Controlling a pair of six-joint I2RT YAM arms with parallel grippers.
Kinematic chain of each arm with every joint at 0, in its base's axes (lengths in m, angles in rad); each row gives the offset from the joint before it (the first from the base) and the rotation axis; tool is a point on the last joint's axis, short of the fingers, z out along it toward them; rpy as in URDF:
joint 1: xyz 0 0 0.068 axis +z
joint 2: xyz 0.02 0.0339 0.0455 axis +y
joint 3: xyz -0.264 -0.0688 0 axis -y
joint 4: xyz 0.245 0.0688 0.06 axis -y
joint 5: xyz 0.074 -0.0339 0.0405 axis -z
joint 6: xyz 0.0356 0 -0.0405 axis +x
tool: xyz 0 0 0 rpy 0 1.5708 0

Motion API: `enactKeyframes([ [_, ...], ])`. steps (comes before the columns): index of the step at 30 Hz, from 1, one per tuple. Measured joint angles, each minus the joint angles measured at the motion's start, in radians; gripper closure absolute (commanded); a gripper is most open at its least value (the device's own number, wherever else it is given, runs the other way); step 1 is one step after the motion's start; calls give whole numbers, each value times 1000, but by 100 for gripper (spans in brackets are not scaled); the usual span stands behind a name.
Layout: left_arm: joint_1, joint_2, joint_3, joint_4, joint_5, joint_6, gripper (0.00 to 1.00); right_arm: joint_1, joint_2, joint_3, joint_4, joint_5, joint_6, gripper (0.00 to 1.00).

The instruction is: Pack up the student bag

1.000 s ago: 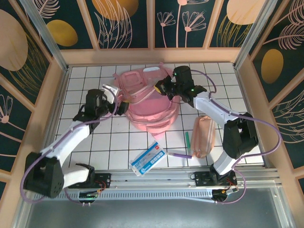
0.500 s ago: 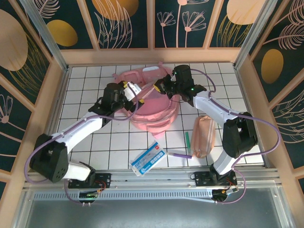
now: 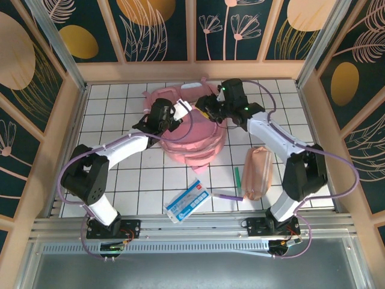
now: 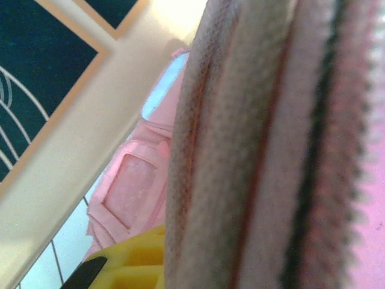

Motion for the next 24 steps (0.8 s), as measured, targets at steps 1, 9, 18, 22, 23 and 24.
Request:
enactKeyframes([
  [1,3,0,5,-5,-5,-8,100,0,-36,-27,-27,32,-63,57],
  [9,28,-17,17,-70,-44,-105,100,-58,-423,-293,-301,354,-312,45],
  [18,68,-110,6,-172,-105,-197,100,-19,-376,-520,-457,315,-311,54],
  [22,75,-151,-36,-190,-100,-220,100,99,-362,-519,-445,213,-409,44],
  [23,76,-162,-47,-192,-97,-226,100,137,-351,-514,-441,190,-446,41],
  [24,78,-174,-57,-193,-94,-232,100,169,-333,-507,-439,171,-476,40],
])
